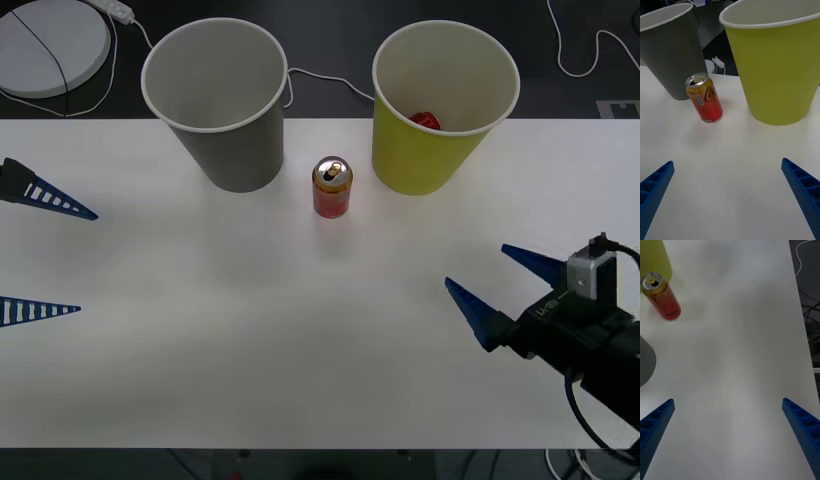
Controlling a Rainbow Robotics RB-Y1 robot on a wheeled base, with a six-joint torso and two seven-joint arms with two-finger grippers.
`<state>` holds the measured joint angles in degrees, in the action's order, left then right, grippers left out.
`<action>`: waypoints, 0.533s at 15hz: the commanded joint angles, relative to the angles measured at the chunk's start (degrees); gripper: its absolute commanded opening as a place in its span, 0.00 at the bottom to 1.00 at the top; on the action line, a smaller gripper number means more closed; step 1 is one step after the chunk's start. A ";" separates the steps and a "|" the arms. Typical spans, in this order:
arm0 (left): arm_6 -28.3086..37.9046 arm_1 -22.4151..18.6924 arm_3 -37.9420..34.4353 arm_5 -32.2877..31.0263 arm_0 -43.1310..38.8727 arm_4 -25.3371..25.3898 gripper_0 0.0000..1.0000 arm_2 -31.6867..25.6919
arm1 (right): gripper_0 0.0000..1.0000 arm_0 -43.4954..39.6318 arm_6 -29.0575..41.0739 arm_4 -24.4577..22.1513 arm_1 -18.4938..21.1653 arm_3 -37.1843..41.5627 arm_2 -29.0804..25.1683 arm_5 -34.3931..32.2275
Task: Put the can into the green bin and the plastic bottle into the gray bin
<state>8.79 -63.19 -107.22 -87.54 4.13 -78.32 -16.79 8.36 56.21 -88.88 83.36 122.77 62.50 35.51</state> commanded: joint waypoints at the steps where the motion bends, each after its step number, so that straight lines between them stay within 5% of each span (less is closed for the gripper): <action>1: 0.00 0.00 0.00 0.00 0.00 0.01 1.00 0.00 | 1.00 13.70 0.31 -0.33 -4.96 -6.93 15.99 8.08; 8: 0.00 0.00 0.00 0.00 0.00 0.01 1.00 0.00 | 1.00 24.86 1.19 -0.50 -15.78 -19.50 28.12 14.59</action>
<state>8.79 -63.19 -107.22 -87.54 4.13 -78.32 -16.79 32.30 57.24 -89.36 68.62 104.57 89.60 49.38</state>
